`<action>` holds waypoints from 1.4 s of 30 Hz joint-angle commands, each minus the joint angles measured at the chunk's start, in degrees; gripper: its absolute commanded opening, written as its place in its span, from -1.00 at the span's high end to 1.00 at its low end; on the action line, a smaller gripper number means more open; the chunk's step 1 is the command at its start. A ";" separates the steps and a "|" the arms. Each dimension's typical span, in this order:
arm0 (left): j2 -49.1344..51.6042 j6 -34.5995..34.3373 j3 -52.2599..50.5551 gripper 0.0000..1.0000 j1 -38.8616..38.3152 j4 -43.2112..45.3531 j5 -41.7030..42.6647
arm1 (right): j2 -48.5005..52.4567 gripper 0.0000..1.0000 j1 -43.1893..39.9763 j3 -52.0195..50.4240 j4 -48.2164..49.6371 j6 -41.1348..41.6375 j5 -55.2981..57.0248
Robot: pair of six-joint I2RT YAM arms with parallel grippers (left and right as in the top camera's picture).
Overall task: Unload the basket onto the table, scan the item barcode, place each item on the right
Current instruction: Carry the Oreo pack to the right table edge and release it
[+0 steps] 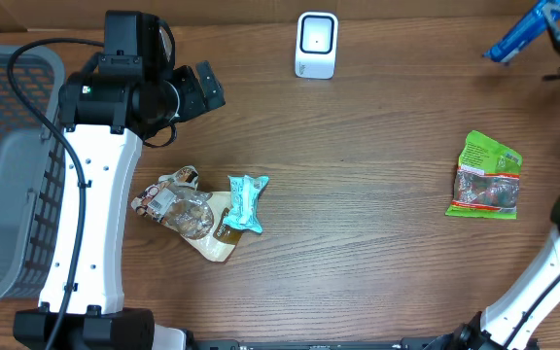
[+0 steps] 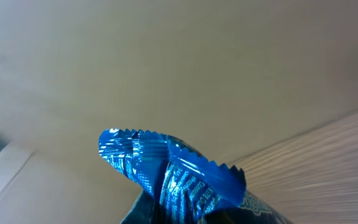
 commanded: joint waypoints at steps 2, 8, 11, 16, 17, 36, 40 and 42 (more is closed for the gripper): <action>0.52 -0.17 0.20 -1.00 -0.11 0.22 -0.35 | -9.97 0.92 1.16 1.11 -3.10 -0.26 -15.78; 0.52 -0.17 0.20 -0.99 -0.11 0.22 -0.35 | -15.54 0.92 2.95 -0.66 -6.80 -4.92 -26.08; 0.52 -0.17 0.20 -1.00 -0.11 0.22 -0.35 | -16.13 0.92 2.95 -1.73 -9.46 -5.92 -26.05; 0.52 -0.17 0.20 -1.00 -0.11 0.22 -0.35 | -16.20 0.92 2.95 -3.82 -27.82 -18.95 -26.08; 0.52 -0.17 0.20 -0.99 -0.11 0.22 -0.37 | -16.22 0.92 2.93 -4.13 -34.25 -24.37 -26.08; 0.52 -0.17 0.20 -0.99 -0.11 0.22 -0.35 | -18.16 0.92 -4.22 -4.46 -103.86 -86.09 10.19; 0.52 -0.17 0.20 -1.00 -0.11 0.22 -0.35 | -18.16 0.92 -2.27 -4.46 -101.50 -79.80 19.69; 0.52 -0.17 0.20 -0.99 -0.11 0.22 -0.35 | -18.16 0.47 -0.70 -4.46 -101.48 -79.03 22.16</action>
